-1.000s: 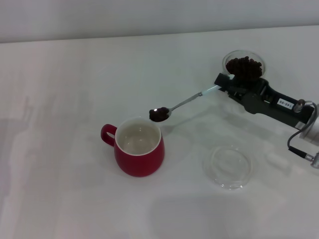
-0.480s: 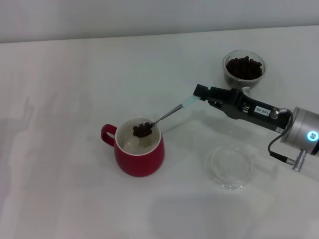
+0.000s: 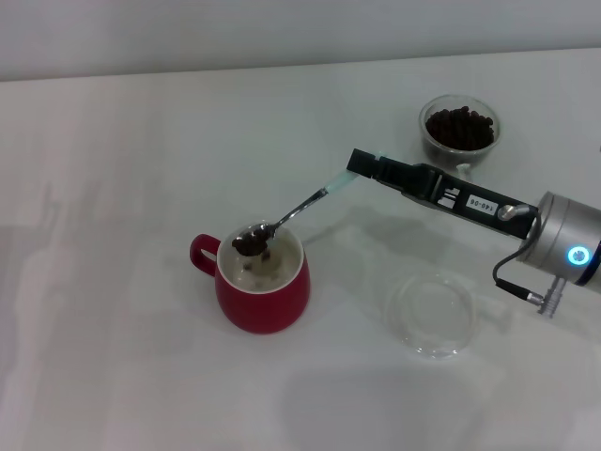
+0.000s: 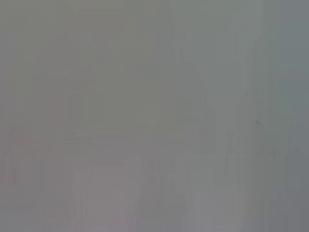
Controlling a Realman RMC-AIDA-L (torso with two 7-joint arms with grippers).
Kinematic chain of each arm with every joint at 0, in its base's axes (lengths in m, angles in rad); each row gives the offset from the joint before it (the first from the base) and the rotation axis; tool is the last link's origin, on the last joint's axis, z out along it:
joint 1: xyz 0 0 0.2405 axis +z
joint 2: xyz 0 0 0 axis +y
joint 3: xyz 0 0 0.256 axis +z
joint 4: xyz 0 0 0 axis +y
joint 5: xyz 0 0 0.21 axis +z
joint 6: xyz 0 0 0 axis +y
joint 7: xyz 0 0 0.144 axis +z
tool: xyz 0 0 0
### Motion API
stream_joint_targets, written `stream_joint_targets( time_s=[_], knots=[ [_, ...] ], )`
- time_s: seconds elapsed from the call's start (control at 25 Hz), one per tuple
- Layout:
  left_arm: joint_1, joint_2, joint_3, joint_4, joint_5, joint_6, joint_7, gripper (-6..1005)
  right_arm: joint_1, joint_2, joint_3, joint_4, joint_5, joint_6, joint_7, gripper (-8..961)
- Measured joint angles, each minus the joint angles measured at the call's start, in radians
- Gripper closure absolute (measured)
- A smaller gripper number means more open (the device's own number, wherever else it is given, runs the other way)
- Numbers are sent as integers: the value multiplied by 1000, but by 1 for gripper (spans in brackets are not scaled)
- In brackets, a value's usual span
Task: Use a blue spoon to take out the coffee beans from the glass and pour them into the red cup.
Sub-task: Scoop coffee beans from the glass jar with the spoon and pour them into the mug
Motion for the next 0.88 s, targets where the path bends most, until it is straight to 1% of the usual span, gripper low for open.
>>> stream_joint_targets(
  time_s=[0.16, 0.44, 0.56, 0.88],
  knots=[
    [0, 0, 0, -1, 0, 0, -1, 200, 0, 0, -43, 2, 46, 48, -29, 717],
    [0, 2, 0, -3, 0, 0, -2, 199, 0, 0, -51, -1, 48, 84, -84, 714],
    [0, 2, 0, -3, 0, 0, -2, 199, 0, -1, -51, -2, 53, 75, -125, 713],
    [-5, 2, 0, -3, 0, 0, -2, 199, -2, -3, -53, -2, 57, -6, -249, 711]
  ],
)
